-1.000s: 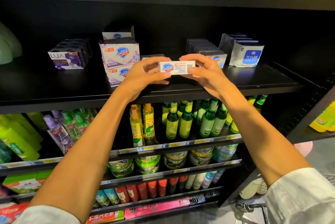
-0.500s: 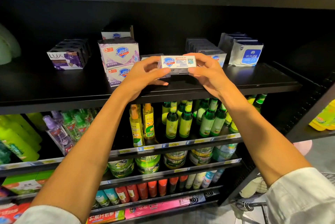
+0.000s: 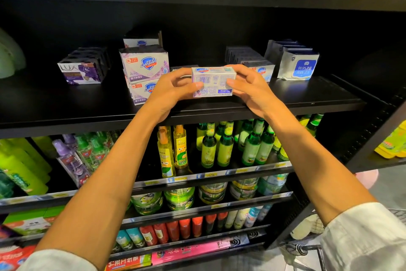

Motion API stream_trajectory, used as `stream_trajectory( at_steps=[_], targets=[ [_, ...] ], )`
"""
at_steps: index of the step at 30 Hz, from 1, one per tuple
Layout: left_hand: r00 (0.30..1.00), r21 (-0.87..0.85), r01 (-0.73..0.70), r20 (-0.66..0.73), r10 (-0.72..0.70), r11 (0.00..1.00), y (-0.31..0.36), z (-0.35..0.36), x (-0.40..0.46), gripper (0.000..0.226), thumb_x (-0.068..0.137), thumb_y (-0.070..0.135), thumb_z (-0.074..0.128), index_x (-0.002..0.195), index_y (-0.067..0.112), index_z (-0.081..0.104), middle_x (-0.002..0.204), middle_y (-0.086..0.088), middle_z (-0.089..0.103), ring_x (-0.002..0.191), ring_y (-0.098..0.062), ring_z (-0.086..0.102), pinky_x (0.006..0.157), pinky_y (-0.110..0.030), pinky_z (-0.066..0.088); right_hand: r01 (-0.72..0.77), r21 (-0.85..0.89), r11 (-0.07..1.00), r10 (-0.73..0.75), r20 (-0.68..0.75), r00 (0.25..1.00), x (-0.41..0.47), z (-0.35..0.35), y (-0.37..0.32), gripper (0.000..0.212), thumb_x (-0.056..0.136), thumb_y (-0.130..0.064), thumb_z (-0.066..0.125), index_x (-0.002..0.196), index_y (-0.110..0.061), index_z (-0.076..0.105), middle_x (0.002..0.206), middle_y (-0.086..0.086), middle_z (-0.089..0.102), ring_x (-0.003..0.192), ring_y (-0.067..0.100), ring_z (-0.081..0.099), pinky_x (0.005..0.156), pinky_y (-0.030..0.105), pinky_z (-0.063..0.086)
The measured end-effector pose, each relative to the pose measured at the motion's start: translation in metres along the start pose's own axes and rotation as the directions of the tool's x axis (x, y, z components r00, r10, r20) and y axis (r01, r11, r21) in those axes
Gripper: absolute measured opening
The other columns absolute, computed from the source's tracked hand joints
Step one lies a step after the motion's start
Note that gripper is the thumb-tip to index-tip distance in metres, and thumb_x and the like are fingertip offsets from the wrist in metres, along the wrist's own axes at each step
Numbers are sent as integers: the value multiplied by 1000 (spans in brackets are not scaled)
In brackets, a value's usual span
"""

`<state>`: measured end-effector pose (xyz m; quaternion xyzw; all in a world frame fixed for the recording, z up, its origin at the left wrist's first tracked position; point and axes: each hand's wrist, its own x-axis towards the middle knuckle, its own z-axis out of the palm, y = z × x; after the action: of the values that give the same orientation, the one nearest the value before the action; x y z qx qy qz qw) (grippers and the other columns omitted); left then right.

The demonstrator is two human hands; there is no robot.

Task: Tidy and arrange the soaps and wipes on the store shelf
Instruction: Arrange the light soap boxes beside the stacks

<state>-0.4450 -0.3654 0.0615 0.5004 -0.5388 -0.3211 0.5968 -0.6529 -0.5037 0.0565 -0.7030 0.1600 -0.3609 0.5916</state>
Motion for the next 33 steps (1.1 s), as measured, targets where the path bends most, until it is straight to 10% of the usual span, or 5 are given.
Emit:
stream_trajectory(
  at_steps=[6, 16, 33],
  targets=[
    [999, 4, 37, -3, -37, 999, 3, 4, -2, 28, 98, 12, 69, 125, 6, 66, 109, -3, 79, 107, -18, 75, 78, -24, 60, 0, 54, 999, -1, 23, 1000, -4, -2, -4, 57, 94, 2, 69, 146, -10, 52, 135, 22, 65, 128, 35, 63, 103, 44, 56],
    [993, 36, -32, 113, 27, 999, 1, -5, -1, 82, 84, -4, 79, 152, 27, 44, 140, -9, 63, 130, -20, 63, 108, -43, 53, -14, 79, 997, 15, -12, 1000, -2, 0, -3, 43, 97, -2, 67, 139, -1, 57, 128, 22, 70, 120, 37, 68, 98, 48, 57],
    [999, 112, -39, 35, 36, 993, -4, -4, 3, 70, 81, 20, 87, 143, 18, 55, 137, -3, 66, 130, -16, 61, 102, -36, 55, -3, 42, 999, -2, 105, 994, 2, -2, -2, 72, 89, 8, 70, 153, -9, 43, 151, 17, 52, 135, 28, 58, 102, 37, 55]
  ],
)
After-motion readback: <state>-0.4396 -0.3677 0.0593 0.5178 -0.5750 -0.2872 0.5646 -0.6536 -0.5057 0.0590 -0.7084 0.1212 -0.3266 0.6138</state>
